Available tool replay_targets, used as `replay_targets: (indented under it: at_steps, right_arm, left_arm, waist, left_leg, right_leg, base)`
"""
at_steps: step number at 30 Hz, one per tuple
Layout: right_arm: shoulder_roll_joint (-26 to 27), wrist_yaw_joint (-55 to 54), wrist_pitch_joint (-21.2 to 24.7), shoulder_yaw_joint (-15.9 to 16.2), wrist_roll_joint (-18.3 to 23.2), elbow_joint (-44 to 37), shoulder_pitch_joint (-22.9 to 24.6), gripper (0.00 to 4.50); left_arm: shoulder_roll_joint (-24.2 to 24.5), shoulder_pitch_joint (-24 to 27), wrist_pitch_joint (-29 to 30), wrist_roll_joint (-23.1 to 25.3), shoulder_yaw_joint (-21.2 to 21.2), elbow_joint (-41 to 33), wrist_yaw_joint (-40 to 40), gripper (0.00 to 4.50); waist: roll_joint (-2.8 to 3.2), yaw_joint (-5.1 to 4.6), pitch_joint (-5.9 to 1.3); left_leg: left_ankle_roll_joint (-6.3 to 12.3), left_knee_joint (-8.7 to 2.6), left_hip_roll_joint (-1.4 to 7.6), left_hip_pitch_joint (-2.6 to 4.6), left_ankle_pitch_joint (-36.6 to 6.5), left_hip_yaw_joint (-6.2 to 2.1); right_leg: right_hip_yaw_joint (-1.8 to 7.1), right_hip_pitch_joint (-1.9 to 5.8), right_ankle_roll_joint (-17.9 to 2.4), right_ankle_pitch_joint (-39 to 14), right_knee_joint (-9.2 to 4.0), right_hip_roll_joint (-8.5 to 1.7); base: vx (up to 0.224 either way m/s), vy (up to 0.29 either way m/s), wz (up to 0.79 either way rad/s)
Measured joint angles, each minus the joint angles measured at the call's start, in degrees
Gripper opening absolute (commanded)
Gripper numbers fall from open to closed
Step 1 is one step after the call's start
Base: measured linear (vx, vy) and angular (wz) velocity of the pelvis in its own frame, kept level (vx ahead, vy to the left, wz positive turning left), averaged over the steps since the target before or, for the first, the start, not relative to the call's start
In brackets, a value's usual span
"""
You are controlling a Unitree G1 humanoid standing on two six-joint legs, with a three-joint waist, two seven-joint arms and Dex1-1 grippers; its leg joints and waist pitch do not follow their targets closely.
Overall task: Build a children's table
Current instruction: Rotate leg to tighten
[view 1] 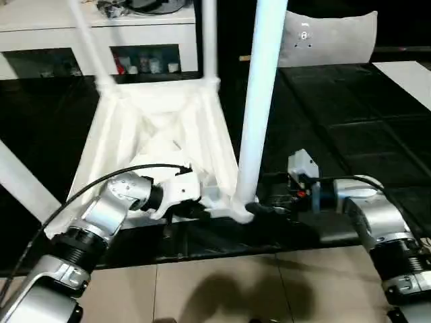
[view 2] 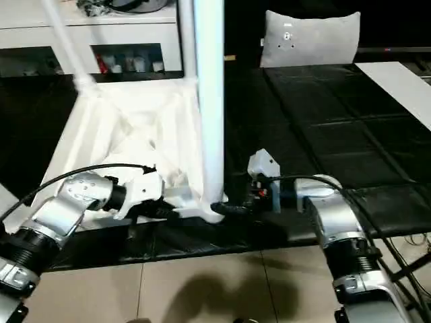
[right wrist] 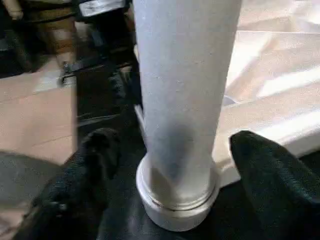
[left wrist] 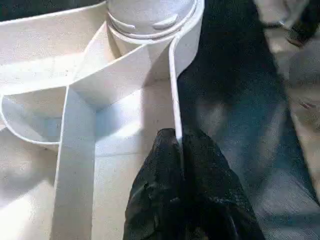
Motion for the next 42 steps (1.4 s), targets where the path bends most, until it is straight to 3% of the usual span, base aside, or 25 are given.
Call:
replay_targets:
  at_steps: [8, 20, 36, 38, 42]
  right_arm:
    - [-0.49, 5.79, -0.85, 1.88, 0.62, 3.63, -2.73, 2.88]
    - [0.84, 8.44, -1.01, 3.13, 0.74, 5.49, -3.07, 1.94]
    - [1.46, 7.48, 0.09, 2.94, 1.09, 4.98, -2.29, 1.88]
    - [1.71, 7.18, 2.68, 2.89, 1.29, 4.74, -2.43, 2.44]
    - [2.14, 6.86, 4.38, 3.69, 1.07, 4.34, -2.30, 2.80]
  left_arm:
    - [1.03, -0.69, -2.77, -0.30, -1.38, 0.58, -4.67, 0.00]
    - [0.86, -0.82, -3.25, -0.70, -1.81, 0.77, -5.50, 0.00]
    - [1.06, -0.06, -2.20, -1.72, -0.88, 0.37, -5.58, 0.00]
    - [1.14, -0.03, -1.98, -1.68, -0.83, 0.38, -5.49, 0.00]
    - [0.94, -0.02, -1.95, -1.67, -0.87, 0.39, -5.36, 0.00]
  waist:
    - [-0.10, 0.89, -0.05]
    - [-0.14, 1.21, -0.06]
    - [-0.20, 0.98, -0.11]
    - [-0.25, 0.75, -0.14]
    - [-0.31, 0.64, -0.17]
  left_leg:
    - [0.00, -0.02, -0.15, 0.20, -0.01, 0.11]
    - [0.01, -0.03, -0.25, 0.23, -0.01, 0.16]
    - [0.01, -0.08, -0.24, 0.28, -0.01, 0.19]
    - [0.00, -0.06, -0.24, 0.32, 0.00, 0.19]
    - [-0.01, -0.01, -0.26, 0.30, 0.00, 0.18]
  right_leg:
    - [0.51, 0.06, 0.02, -0.01, 0.05, 0.07]
    - [0.76, 0.05, 0.06, -0.01, 0.07, 0.10]
    - [0.78, 0.05, 0.08, -0.03, 0.08, 0.12]
    - [0.78, 0.07, 0.08, -0.02, 0.10, 0.13]
    - [0.81, 0.11, 0.09, -0.02, 0.08, 0.13]
  base:
    - [0.000, 0.000, 0.00]
    - [0.000, 0.000, 0.00]
    - [0.000, 0.000, 0.00]
    - [0.000, 0.000, 0.00]
    - [0.000, 0.000, 0.00]
